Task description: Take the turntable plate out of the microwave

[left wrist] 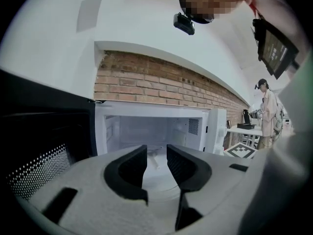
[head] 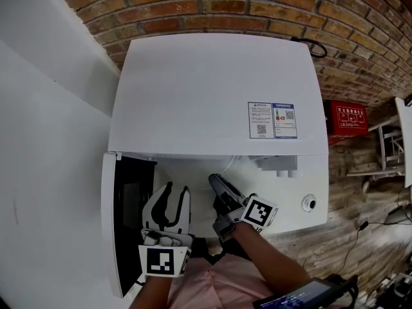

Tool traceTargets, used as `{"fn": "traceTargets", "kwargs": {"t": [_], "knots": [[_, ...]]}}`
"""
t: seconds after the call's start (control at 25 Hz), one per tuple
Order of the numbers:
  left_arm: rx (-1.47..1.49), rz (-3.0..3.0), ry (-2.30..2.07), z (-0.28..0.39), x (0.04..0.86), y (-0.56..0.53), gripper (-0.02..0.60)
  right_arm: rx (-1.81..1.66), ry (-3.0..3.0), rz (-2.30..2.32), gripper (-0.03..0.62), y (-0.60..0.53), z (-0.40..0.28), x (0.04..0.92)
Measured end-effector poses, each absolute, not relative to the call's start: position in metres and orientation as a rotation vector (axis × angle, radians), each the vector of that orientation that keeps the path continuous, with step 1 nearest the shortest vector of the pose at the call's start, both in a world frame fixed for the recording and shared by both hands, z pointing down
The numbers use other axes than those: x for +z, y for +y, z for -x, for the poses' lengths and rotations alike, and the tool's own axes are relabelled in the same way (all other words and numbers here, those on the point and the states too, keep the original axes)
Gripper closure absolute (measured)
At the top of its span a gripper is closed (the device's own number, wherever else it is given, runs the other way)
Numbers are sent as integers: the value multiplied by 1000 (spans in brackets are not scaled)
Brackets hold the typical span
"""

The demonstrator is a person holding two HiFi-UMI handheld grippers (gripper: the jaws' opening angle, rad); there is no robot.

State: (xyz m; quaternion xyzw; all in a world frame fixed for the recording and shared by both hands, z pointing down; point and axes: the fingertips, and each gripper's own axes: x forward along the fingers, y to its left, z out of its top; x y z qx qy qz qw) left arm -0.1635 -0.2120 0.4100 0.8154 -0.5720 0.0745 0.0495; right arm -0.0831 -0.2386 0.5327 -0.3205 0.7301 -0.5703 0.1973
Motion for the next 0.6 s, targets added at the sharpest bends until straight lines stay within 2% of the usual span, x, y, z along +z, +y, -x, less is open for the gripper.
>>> {"fn": "traceTargets", "kwargs": {"t": [0.08, 0.24, 0.44, 0.6], "knots": [[231, -2482, -1746, 166, 409, -212, 451, -1572, 2039, 848, 416, -253, 82, 534], [229, -2471, -1763, 171, 408, -213, 451, -1628, 1955, 859, 405, -276, 76, 548], [233, -2460, -1765, 174, 411, -212, 451, -1582, 1967, 828, 549, -271, 81, 537], [229, -2462, -1757, 170, 411, -211, 451, -1608, 1967, 812, 551, -252, 86, 538]]}}
